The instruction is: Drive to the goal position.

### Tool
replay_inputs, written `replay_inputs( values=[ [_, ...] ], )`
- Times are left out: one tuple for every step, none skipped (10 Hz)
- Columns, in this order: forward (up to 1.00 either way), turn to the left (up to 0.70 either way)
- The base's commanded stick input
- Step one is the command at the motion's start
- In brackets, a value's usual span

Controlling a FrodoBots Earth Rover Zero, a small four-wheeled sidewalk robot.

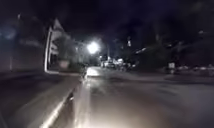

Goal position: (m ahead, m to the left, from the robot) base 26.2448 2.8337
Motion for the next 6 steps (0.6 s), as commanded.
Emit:
replay_inputs(
  values=[
    [0.5, 0.0],
    [0.5, 0.0],
    [0.5, 0.0],
    [0.5, 0.0],
    [0.5, 0.0],
    [0.5, 0.0]
  ],
)
